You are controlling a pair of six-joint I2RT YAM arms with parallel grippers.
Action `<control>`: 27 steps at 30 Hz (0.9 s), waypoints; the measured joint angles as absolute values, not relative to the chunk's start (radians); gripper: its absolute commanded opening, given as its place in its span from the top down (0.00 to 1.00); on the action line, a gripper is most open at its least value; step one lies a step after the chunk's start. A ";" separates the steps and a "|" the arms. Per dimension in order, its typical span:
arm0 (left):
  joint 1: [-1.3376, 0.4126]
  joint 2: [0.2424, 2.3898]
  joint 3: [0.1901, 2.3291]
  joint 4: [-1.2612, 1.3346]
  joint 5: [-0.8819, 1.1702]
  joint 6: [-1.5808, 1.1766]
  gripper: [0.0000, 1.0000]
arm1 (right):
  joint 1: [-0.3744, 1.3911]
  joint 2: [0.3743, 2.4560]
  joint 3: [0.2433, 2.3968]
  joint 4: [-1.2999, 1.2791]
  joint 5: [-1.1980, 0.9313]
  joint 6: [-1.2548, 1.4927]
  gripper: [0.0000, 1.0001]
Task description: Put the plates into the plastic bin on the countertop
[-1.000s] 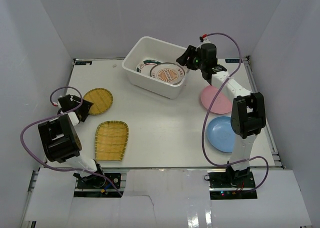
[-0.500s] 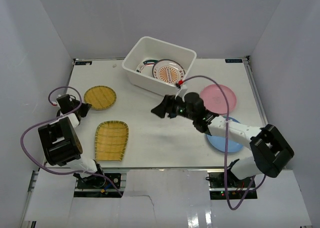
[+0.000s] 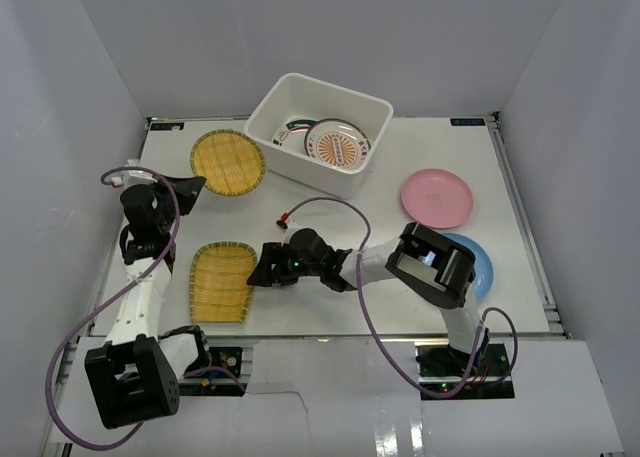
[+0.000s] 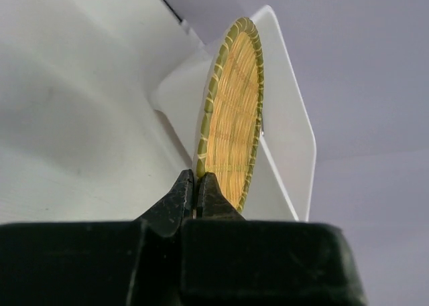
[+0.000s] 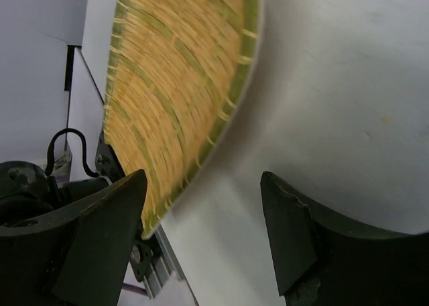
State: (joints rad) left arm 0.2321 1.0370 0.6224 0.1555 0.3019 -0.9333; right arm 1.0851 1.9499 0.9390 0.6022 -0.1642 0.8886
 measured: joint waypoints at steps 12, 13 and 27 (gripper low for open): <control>-0.070 1.150 0.884 0.119 0.236 -0.900 1.00 | 1.123 2.105 1.052 0.736 -0.202 1.035 0.92; -0.099 1.179 0.917 0.115 0.227 -0.896 1.00 | 1.116 2.066 0.994 0.736 -0.193 1.030 0.92; -0.274 1.840 1.506 0.074 0.151 -0.818 1.00 | 0.983 1.112 0.459 0.412 -0.161 0.733 0.92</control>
State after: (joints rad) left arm -0.2745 1.8400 1.5059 0.0742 0.1513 -0.8185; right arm 0.9829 1.1122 0.4591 0.4118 -0.1612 0.7334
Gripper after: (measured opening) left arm 0.028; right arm 0.140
